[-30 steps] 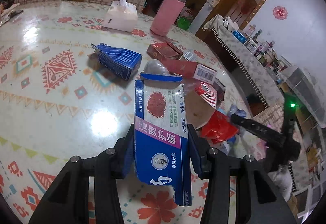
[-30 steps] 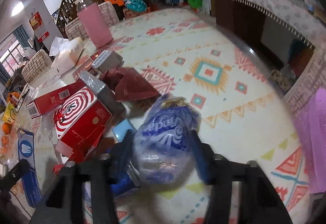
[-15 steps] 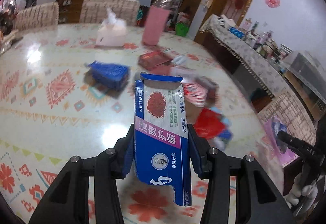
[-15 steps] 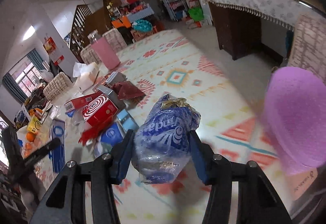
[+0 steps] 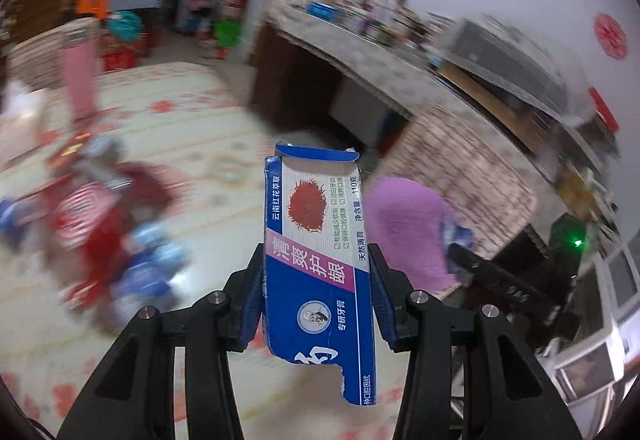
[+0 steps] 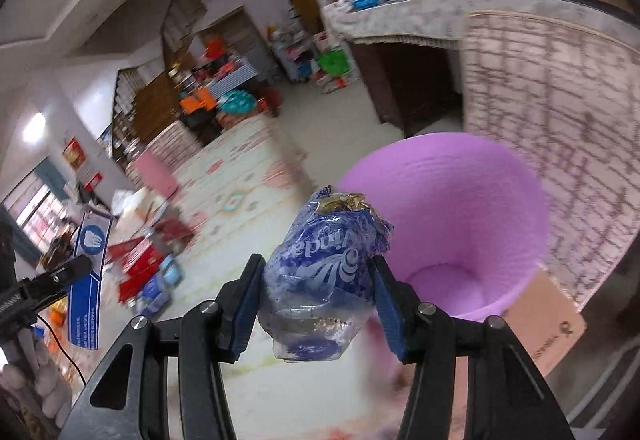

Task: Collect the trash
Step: 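Carry both items to the pink basket and open both tools to drop them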

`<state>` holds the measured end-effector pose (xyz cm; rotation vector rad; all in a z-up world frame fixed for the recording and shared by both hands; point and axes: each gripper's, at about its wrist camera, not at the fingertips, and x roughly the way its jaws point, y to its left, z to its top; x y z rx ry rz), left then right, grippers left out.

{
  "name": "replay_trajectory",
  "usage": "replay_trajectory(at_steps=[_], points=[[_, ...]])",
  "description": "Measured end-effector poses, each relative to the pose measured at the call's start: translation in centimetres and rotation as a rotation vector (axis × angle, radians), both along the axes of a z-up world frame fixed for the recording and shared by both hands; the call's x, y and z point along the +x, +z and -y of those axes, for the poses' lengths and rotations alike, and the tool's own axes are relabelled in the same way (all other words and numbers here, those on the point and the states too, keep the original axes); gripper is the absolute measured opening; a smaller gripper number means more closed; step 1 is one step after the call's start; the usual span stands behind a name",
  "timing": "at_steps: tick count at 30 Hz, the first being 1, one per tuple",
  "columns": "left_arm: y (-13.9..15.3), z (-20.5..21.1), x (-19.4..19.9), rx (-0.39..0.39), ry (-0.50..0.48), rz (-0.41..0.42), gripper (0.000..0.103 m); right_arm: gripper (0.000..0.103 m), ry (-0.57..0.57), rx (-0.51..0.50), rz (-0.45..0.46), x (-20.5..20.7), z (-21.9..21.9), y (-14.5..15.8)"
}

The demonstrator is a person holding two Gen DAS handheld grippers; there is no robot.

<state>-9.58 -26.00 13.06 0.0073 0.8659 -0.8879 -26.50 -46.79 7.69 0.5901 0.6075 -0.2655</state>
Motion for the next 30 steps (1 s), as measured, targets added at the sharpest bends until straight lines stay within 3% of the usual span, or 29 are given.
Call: replay_trajectory(at_steps=[4, 10, 12, 13, 14, 16, 20, 30], points=[[-0.3, 7.6, -0.2, 0.013, -0.097, -0.030, 0.046, 0.058, -0.057, 0.001, -0.003, -0.9, 3.3, -0.3], [-1.3, 15.8, 0.1, 0.034, -0.184, -0.059, 0.047, 0.059, -0.107, 0.013, -0.011, -0.7, 7.2, -0.8], [-1.7, 17.5, 0.3, 0.043, -0.197, -0.053, 0.058, 0.059, -0.118, 0.010, -0.027, -0.4, 8.0, -1.1], [-2.0, 18.1, 0.4, 0.049, -0.197, -0.052, 0.069, 0.061, -0.127, 0.012, -0.031, -0.4, 8.3, -1.2], [-2.1, 18.4, 0.5, 0.047, -0.192, -0.051, 0.074, 0.067, -0.131, 0.016, -0.029, -0.3, 8.6, -1.2], [-2.2, 18.3, 0.7, 0.035, -0.188, -0.063, 0.074, 0.074, -0.139, 0.005, -0.022, -0.5, 8.7, -1.2], [-2.3, 16.9, 0.6, 0.038, -0.173, -0.075, 0.075, 0.076, -0.135, 0.000, -0.019, -0.4, 8.2, -1.1], [-1.6, 5.7, 0.8, 0.068, -0.002, -0.026, 0.075, 0.080, 0.014, 0.040, -0.006, 2.6, 1.6, -1.1]])
